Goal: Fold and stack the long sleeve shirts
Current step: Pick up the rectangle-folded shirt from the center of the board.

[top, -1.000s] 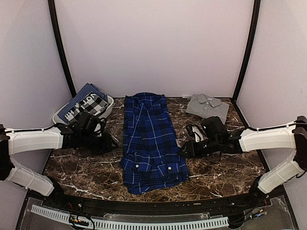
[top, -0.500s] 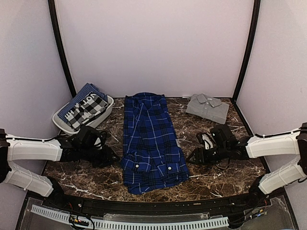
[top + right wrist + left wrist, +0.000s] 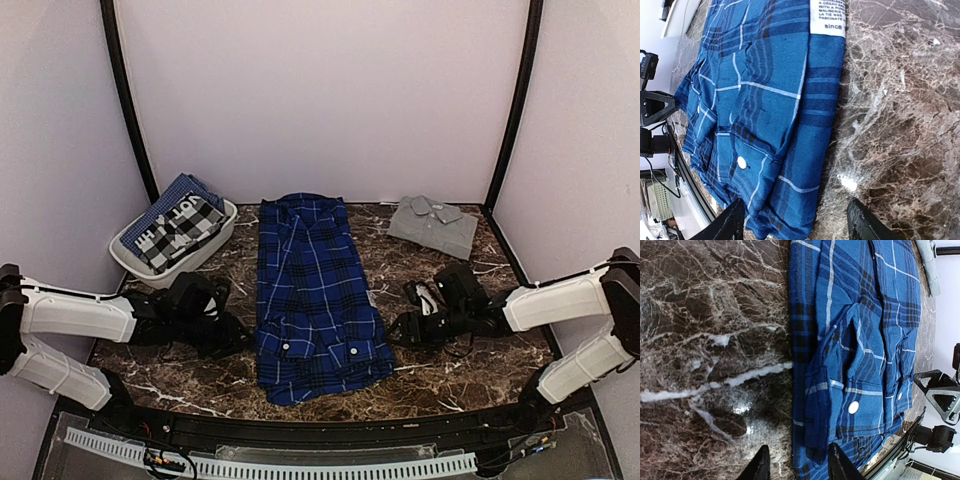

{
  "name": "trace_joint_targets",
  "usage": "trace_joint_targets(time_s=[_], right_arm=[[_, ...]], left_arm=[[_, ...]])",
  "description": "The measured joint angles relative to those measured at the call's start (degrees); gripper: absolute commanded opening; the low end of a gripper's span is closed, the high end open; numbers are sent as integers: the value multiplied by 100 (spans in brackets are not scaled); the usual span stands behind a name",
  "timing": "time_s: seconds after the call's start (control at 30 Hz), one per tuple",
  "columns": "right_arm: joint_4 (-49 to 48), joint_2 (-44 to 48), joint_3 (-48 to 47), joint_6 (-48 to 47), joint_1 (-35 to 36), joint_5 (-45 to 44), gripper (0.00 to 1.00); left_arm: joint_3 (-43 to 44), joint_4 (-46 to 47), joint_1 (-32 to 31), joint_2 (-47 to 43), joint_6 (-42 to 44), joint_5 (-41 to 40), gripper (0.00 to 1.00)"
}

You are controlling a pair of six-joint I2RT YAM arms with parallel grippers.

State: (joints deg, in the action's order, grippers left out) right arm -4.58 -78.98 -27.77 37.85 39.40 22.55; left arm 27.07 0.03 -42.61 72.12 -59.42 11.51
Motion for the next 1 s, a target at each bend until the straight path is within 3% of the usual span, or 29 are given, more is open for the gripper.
trace_joint_targets(time_s=[0.53, 0.67, 1.0], right_arm=[[-929, -691, -26, 315, 337, 146, 62], [-1130, -911, -120, 393, 501, 190, 55], [-1353, -1209, -212, 706, 798, 275, 37]], left_arm=[[46, 81, -4, 76, 125, 61, 45], [-105, 229, -4, -42, 116, 114, 43], [-162, 890, -116, 686, -59, 610, 39]])
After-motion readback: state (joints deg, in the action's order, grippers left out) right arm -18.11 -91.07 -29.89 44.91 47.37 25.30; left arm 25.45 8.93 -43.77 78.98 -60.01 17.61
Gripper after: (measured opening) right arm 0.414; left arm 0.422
